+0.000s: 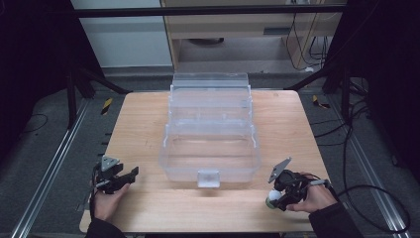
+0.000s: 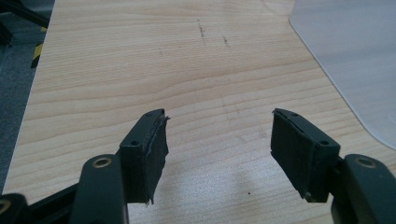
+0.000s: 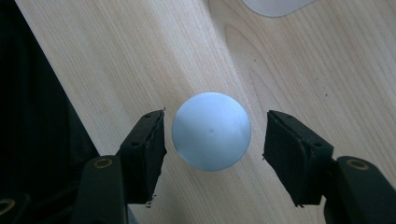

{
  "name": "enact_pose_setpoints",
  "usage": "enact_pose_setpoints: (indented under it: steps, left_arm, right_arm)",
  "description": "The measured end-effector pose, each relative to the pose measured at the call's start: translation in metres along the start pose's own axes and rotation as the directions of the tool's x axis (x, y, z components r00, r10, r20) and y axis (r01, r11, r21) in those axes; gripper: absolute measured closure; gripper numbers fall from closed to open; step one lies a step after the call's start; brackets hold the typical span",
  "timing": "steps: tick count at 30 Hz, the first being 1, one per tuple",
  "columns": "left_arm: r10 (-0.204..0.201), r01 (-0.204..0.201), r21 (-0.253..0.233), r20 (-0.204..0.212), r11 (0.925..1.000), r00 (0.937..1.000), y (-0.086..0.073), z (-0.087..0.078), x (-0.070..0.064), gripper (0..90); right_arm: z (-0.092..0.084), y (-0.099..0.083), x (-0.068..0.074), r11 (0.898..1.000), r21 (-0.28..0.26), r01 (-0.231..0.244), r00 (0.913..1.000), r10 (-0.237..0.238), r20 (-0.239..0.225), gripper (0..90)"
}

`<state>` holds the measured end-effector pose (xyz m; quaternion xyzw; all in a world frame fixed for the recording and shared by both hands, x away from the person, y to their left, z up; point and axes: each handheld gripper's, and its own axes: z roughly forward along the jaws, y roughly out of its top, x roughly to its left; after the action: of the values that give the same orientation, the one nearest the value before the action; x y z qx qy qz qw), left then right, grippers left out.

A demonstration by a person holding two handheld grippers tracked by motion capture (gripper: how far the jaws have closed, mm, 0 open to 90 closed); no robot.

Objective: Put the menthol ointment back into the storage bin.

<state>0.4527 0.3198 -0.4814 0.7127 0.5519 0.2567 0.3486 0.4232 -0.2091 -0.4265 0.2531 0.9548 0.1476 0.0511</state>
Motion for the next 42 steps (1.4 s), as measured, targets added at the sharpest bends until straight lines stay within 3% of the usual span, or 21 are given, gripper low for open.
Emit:
enact_pose_setpoints:
  steps: [16,33,42]
  left_arm:
    - [0.0,0.0,0.003,0.003,1.0,1.0,0.0,0.001,0.0,35.9]
    - [0.002,-0.002,0.006,0.004,1.0,1.0,0.0,0.001,-0.001,35.9]
    - [0.006,-0.006,0.013,-0.003,0.9999,1.0,0.0,0.002,-0.001,35.8]
  right_arm:
    - [0.016,0.007,0.0,0.996,0.081,0.027,0.9994,-0.026,-0.021,45.3]
    - [0.018,0.014,0.0,0.989,0.14,0.037,0.9991,-0.033,-0.028,50.2]
    - [0.006,0.02,-0.002,0.993,0.114,0.015,0.9998,-0.013,-0.017,50.4]
